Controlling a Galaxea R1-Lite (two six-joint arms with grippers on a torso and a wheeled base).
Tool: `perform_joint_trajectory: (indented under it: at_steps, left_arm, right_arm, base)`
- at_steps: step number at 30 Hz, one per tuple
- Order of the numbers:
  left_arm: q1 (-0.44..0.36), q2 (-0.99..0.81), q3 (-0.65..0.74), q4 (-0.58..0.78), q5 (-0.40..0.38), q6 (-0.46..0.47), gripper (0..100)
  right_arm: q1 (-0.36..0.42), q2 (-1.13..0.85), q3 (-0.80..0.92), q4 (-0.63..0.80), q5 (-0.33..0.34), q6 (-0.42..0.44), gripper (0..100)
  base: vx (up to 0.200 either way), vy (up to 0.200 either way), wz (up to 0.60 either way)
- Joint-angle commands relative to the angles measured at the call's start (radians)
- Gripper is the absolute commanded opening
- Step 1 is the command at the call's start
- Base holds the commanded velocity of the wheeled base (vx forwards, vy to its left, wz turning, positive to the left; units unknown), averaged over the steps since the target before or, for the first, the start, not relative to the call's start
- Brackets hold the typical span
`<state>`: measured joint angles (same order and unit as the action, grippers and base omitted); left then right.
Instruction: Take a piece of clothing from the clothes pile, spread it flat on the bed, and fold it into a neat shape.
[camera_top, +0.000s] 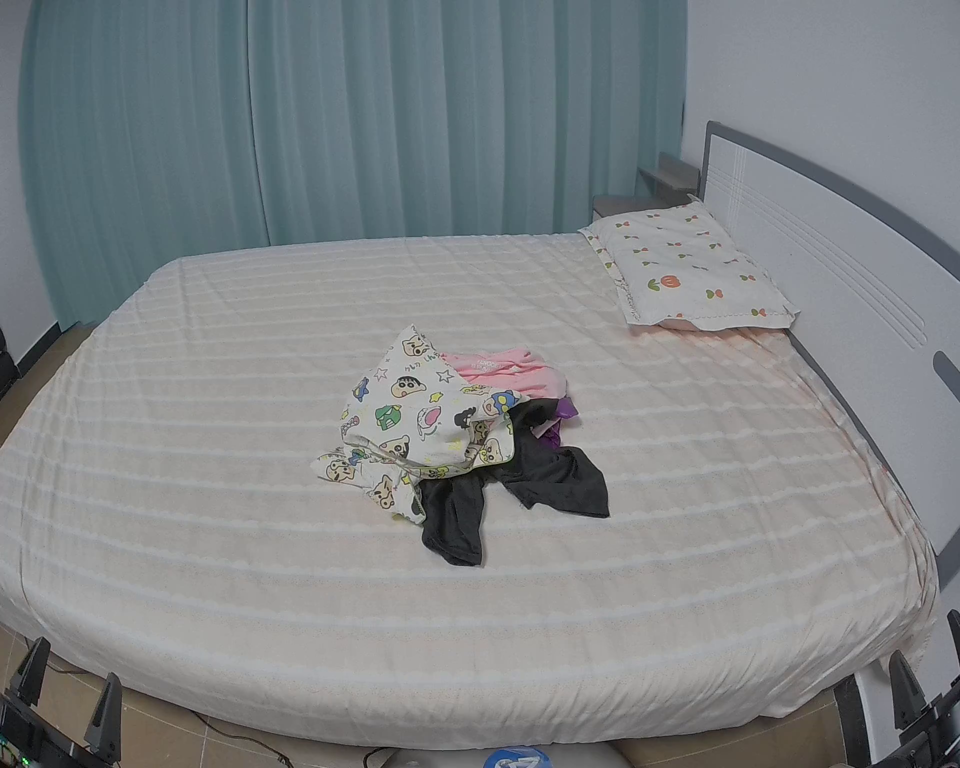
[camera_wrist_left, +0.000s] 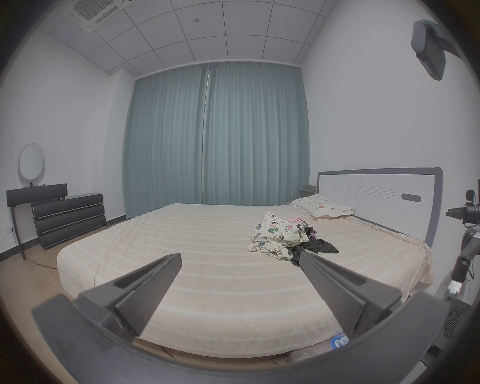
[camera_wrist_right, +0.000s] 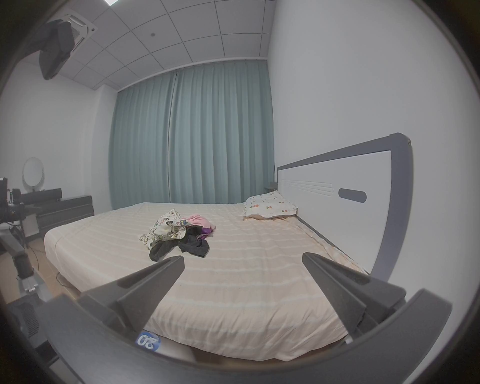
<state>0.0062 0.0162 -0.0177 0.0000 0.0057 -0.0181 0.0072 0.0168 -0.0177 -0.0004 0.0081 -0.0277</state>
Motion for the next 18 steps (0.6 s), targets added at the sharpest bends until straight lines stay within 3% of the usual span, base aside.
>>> perform_joint_trajectory:
  at_steps: [1,4,5,10,12,16,18]
  left_arm:
    - [0.0,-0.005,0.016,0.0,0.0,0.0,100]
    - [0.0,-0.005,0.016,0.0,0.0,0.0,100]
    - [0.0,-0.005,0.016,0.0,0.0,0.0,100]
    - [0.001,-0.005,0.016,-0.002,0.0,0.0,100]
    - [0.0,-0.005,0.016,0.0,0.0,0.0,100]
    - [0.001,-0.005,0.016,0.0,0.0,0.0,100]
    - [0.0,-0.005,0.016,0.0,0.0,0.0,100]
  right_arm:
    - [0.002,0.0,-0.015,-0.015,0.012,-0.001,100]
    - [0.011,0.081,-0.159,-0.021,0.027,0.014,100]
    - [0.016,0.21,-0.278,0.002,0.044,0.034,100]
    - [0.023,0.519,-0.283,-0.015,0.138,0.069,100]
    - [0.025,0.706,-0.289,-0.073,0.165,0.166,100]
    - [0.063,0.925,-0.304,-0.194,0.205,0.218,100]
    - [0.097,1.157,-0.323,-0.329,0.205,0.253,100]
  base:
    - [0.0,0.0,0.0]
    - [0.0,0.0,0.0]
    - [0.0,0.0,0.0]
    - [0.0,0.0,0.0]
    - [0.0,0.0,0.0]
    - [0.0,0.0,0.0]
    - [0.0,0.0,0.0]
